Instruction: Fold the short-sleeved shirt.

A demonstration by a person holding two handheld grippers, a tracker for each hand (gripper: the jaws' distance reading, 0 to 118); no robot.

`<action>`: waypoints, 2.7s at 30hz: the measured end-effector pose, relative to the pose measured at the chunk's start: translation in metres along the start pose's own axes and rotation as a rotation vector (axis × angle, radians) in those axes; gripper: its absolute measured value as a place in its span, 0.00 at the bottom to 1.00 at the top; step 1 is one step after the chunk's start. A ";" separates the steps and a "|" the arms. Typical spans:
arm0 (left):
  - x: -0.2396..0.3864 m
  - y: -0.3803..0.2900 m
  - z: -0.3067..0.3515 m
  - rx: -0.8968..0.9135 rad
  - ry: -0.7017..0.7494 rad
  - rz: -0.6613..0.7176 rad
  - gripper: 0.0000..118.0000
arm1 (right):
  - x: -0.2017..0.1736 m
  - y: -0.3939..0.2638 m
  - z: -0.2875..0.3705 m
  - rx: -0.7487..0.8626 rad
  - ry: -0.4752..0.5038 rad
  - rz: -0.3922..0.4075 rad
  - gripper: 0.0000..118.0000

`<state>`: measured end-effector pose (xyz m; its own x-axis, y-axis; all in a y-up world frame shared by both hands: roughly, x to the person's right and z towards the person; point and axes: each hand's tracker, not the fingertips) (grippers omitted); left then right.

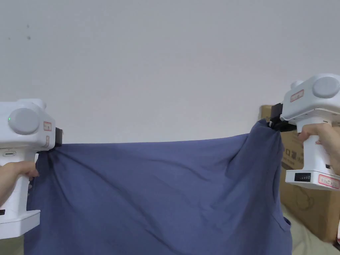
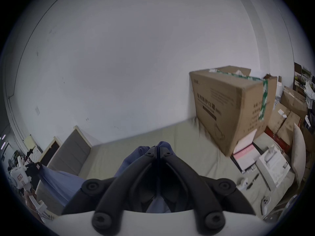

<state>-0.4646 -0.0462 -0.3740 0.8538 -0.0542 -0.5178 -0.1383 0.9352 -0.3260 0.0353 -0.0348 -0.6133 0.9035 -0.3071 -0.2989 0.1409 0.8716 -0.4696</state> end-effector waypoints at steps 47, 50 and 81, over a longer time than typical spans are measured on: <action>-0.022 -0.376 -0.108 -0.465 0.064 -0.025 0.06 | 0.101 -0.401 -0.082 -0.633 -0.152 0.004 0.02; -0.036 -0.405 -0.045 -0.493 0.081 -0.039 0.06 | 0.100 -0.433 -0.027 -0.666 -0.137 0.070 0.02; -0.020 -0.444 0.038 -0.594 -0.082 -0.009 0.00 | 0.052 -0.477 0.032 -0.542 -0.158 0.114 0.00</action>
<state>-0.4008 -0.4466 -0.1890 0.8889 -0.0125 -0.4579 -0.3674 0.5777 -0.7289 0.0280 -0.4541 -0.3789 0.9563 -0.1257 -0.2639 -0.1505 0.5624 -0.8131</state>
